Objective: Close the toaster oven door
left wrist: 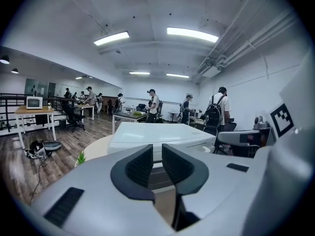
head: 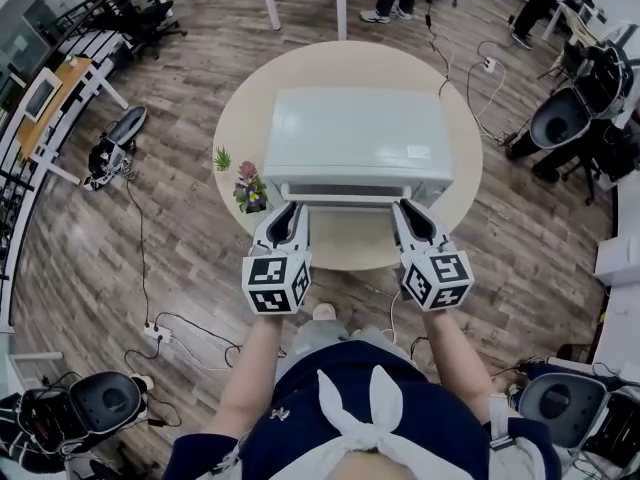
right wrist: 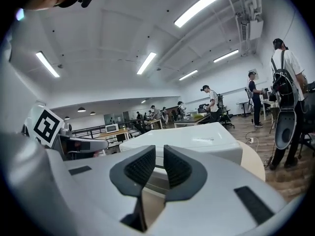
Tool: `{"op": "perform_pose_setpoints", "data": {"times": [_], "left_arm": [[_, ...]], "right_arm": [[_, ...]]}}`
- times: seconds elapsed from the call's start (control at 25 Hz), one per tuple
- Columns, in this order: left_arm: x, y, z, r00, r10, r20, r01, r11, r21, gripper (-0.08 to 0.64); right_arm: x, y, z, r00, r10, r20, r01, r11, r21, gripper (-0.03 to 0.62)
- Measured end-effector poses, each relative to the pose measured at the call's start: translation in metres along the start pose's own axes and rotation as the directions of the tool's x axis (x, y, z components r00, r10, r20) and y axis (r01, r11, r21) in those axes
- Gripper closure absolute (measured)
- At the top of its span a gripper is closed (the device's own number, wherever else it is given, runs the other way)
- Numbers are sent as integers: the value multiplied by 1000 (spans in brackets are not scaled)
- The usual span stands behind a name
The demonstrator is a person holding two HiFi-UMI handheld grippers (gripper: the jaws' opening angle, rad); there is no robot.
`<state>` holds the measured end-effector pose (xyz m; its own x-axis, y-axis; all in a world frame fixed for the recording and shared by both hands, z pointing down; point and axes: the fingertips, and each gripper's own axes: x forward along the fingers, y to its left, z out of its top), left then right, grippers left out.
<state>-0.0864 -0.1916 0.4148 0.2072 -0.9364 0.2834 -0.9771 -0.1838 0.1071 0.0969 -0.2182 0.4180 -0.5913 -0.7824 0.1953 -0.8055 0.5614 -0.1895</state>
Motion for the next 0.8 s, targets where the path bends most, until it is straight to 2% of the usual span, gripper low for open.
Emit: {"op": "perform_pose_setpoints", "data": {"times": [0.32, 0.52, 0.8], "left_arm": [[-26, -29, -6, 1000, -24, 13, 24, 1000, 9, 514], [-29, -52, -13, 998, -66, 7, 66, 998, -2, 520], [-34, -71, -21, 995, -94, -13, 94, 995, 21, 523]], "right_arm": [[-17, 25, -12, 999, 35, -34, -36, 999, -38, 586], [-22, 35, -20, 995, 77, -70, -80, 996, -42, 588], [-32, 50, -24, 989, 116, -87, -122, 991, -62, 589]]}}
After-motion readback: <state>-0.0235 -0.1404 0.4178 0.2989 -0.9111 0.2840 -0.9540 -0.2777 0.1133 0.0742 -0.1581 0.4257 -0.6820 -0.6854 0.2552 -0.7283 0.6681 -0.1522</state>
